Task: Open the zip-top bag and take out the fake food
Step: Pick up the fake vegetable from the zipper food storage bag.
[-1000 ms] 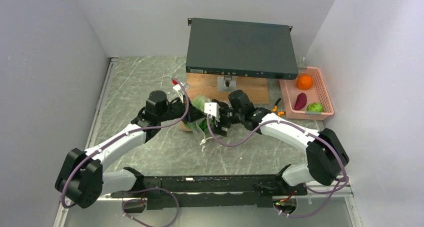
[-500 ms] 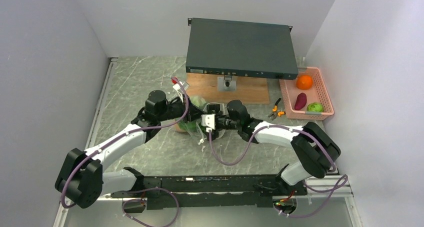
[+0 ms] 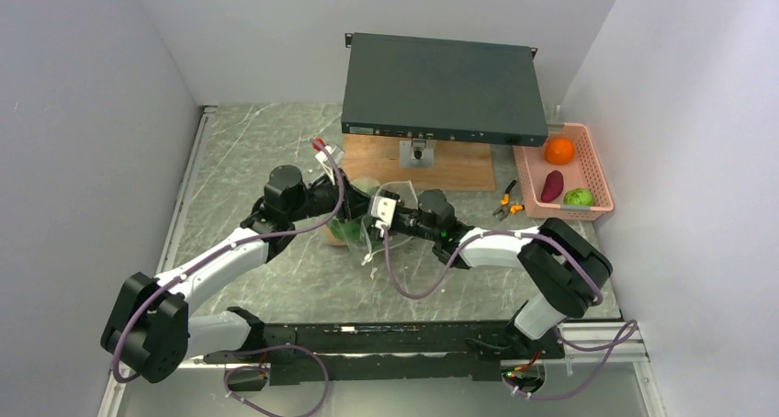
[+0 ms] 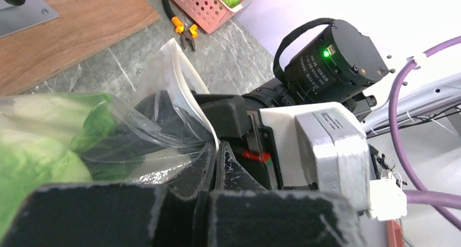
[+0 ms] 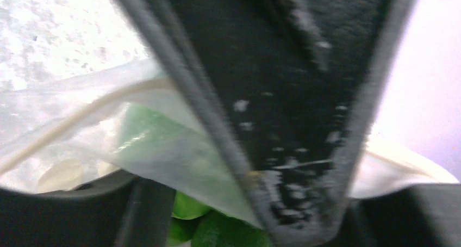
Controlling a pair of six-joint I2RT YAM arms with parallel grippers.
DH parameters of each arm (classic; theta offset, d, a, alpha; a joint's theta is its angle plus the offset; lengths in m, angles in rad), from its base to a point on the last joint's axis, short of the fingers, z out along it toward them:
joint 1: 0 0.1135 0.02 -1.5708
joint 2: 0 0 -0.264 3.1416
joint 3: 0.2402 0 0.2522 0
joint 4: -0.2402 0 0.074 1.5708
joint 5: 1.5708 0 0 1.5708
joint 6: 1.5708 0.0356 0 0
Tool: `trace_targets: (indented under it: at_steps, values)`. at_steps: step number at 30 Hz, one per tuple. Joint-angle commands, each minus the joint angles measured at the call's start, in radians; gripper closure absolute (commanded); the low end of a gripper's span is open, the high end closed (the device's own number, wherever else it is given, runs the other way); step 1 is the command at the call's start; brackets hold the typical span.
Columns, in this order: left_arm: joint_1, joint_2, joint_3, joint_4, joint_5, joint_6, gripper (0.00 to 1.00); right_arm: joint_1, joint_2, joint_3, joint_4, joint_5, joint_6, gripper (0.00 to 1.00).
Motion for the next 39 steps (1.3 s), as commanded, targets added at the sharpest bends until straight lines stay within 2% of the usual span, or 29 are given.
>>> trace_targets:
  at_steps: [1, 2, 5, 7, 10, 17, 20, 24, 29, 35, 39]
  values:
    - [-0.013, -0.031, 0.0, 0.059, 0.065, -0.03, 1.0, 0.008, 0.038, 0.054, 0.093, 0.036, 0.097, 0.51]
    - [-0.013, -0.038, -0.004, 0.057, 0.058, -0.03, 1.0, 0.007, 0.043, 0.059, 0.086, 0.039, 0.095, 0.63]
    - [-0.013, -0.055, -0.009, 0.04, 0.044, -0.024, 1.0, 0.005, 0.042, 0.076, 0.055, 0.047, 0.087, 0.84]
    - [-0.012, -0.068, -0.008, 0.01, 0.021, -0.012, 1.0, -0.005, 0.029, 0.09, 0.022, 0.04, 0.098, 0.93]
    - [-0.008, -0.103, -0.004, -0.052, -0.048, 0.014, 1.0, -0.017, -0.012, 0.084, 0.001, -0.022, 0.105, 1.0]
    - [0.03, -0.198, 0.018, -0.187, -0.193, 0.08, 1.0, -0.028, -0.147, 0.058, -0.221, -0.278, -0.002, 1.0]
    - [0.054, -0.259, 0.03, -0.252, -0.229, 0.12, 1.0, -0.035, -0.184, 0.072, -0.329, -0.33, -0.05, 1.0]
    - [0.075, -0.312, 0.042, -0.334, -0.229, 0.162, 1.0, -0.075, -0.201, 0.131, -0.434, -0.377, -0.03, 1.0]
    - [0.078, -0.314, 0.004, -0.371, -0.181, 0.157, 1.0, -0.135, -0.196, 0.205, -0.447, -0.405, 0.061, 1.0]
    - [0.085, -0.377, -0.093, -0.362, -0.217, 0.144, 1.0, -0.162, -0.208, 0.253, -0.455, -0.427, 0.156, 1.0]
    - [0.101, -0.406, -0.108, -0.402, -0.219, 0.168, 1.0, -0.178, -0.208, 0.245, -0.425, -0.402, 0.234, 1.0]
